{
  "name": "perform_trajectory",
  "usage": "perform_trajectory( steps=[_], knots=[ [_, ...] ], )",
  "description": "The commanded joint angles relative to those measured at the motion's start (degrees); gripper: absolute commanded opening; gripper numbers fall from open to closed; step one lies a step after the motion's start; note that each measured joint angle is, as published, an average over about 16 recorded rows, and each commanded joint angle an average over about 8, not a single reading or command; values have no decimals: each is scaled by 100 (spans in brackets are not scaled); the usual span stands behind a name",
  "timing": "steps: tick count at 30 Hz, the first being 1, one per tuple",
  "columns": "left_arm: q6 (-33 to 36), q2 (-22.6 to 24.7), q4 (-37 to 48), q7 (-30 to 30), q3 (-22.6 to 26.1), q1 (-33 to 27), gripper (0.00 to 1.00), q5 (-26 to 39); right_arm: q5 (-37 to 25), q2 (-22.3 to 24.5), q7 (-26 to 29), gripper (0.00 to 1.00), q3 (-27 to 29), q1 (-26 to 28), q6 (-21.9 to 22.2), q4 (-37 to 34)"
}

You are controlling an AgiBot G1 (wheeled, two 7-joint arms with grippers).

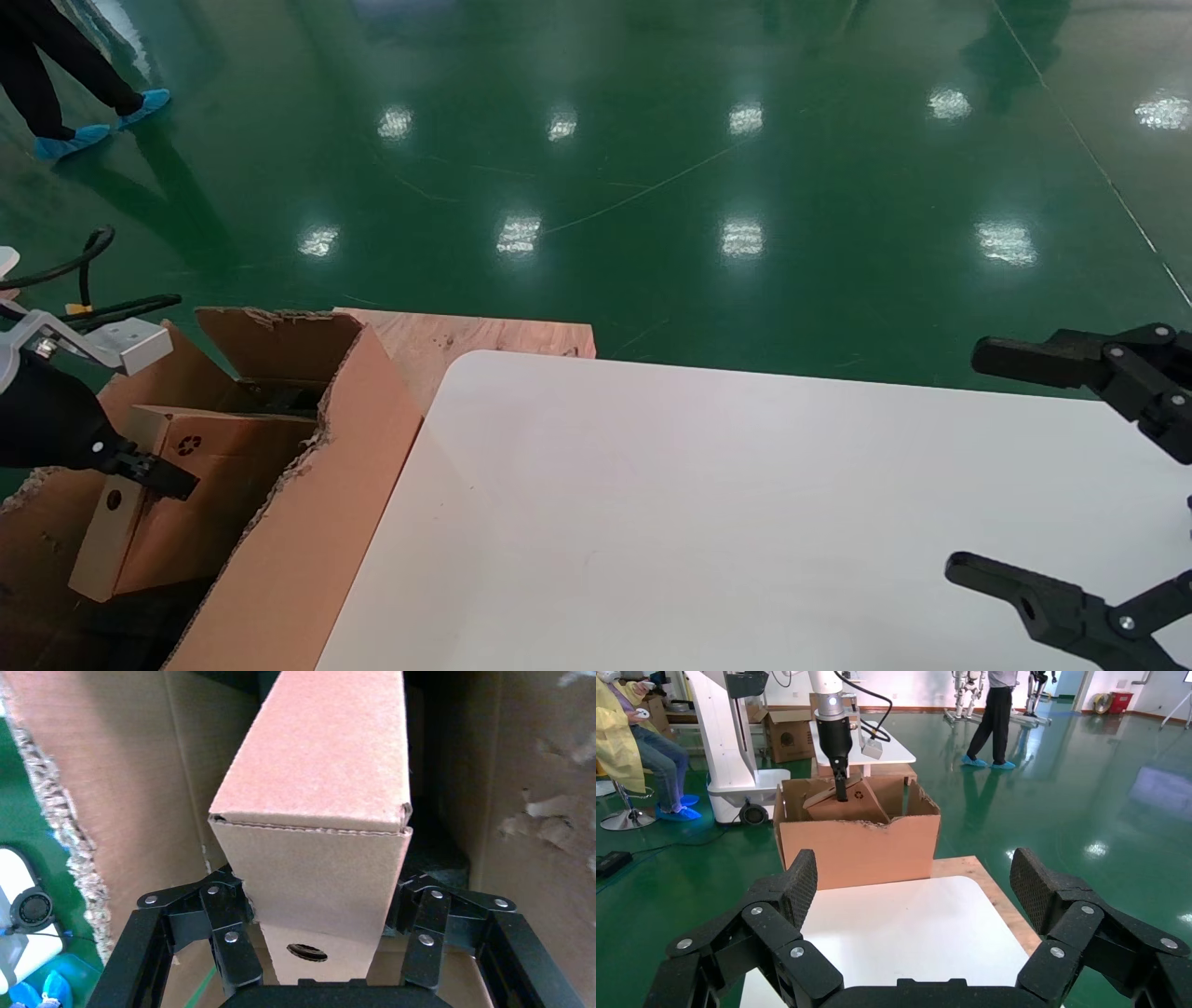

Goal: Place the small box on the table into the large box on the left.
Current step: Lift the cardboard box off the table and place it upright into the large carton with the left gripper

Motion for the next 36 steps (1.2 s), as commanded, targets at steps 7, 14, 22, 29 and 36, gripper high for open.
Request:
perform_trajectory(
  steps=[7,14,22,29,36],
  knots=[
    [79,199,418,243,-84,48,0,-214,1,0,0,100,-1,0,0,0],
    [208,253,375,222,-125,-112,0,-230,1,1,-1,100,-2,0,1,0],
    [428,126,-39,-18,-133,-495,0,-92,2,1,-1,100,-3,1,1,0],
    [741,-167,-763,-563,-107,-941,0,112,2,1,-2,100,-3,1,1,0],
    [1070,-422,-1550,-1189,-118,-1524,0,523,3,2,-2,100,-4,1,2,0]
  ],
)
